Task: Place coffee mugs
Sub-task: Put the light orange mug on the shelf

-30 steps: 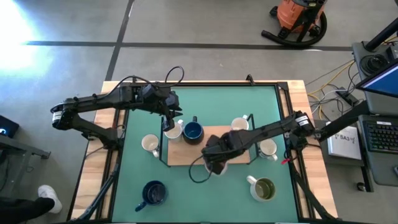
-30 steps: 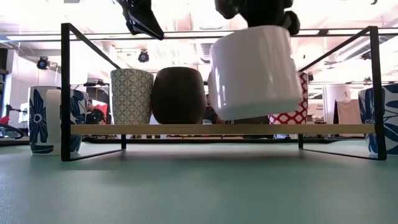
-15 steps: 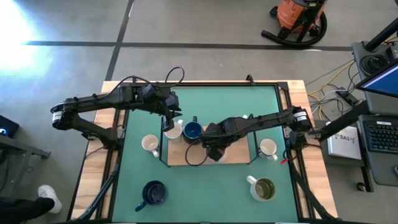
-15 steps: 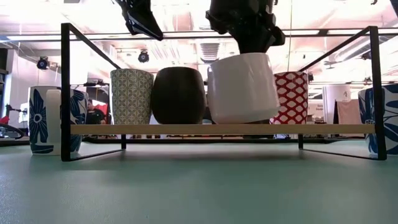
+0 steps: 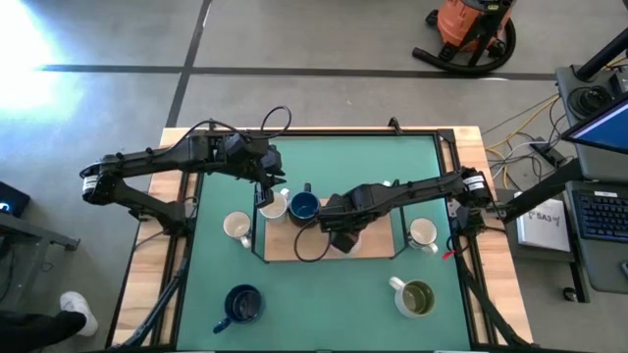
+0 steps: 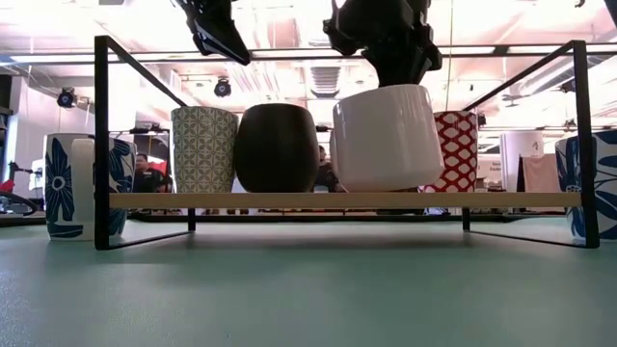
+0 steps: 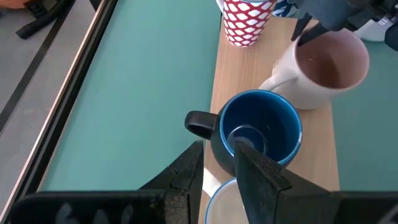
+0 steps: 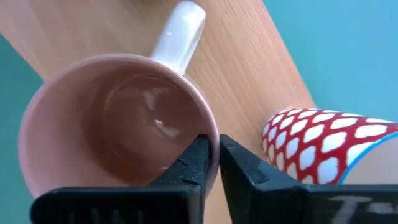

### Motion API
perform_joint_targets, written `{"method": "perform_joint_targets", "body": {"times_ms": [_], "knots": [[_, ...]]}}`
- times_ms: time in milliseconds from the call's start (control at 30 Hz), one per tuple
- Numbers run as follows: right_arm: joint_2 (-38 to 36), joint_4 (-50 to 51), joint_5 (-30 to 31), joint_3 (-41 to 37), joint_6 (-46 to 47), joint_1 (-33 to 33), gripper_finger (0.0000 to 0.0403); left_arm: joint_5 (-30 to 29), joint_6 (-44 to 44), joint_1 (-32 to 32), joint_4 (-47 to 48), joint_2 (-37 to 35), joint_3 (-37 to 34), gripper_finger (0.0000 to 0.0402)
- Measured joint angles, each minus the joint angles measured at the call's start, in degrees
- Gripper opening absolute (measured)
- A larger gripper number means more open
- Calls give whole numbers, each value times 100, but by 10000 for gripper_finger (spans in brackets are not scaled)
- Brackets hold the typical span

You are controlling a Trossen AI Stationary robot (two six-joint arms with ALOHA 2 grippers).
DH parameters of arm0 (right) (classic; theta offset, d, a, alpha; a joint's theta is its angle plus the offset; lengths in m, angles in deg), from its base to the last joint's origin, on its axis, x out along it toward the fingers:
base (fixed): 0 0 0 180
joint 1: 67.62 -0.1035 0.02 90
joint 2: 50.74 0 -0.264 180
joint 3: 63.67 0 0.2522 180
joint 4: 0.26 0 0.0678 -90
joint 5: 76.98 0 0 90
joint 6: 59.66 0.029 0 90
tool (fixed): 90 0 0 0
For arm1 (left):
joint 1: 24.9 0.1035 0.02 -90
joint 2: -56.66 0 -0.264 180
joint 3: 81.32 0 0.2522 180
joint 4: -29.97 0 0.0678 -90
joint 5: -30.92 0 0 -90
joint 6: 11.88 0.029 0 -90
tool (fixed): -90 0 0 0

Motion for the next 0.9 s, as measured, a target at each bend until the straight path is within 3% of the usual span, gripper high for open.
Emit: {"method": "perform_joint_targets", "body": {"times_ms": [300, 567, 667, 900], "knots": [[0, 1, 2, 0, -140, 0, 78, 0, 0, 0, 28, 0, 0, 73], [-3, 3, 107, 28, -1844, -4, 111, -1, 0, 0, 53, 0, 0, 73], [0, 1, 437, 28, -2310, -4, 115, -2, 0, 0, 66, 0, 0, 73], [4, -84, 438, 26, -3104, -4, 114, -2, 0, 0, 66, 0, 0, 73]]}}
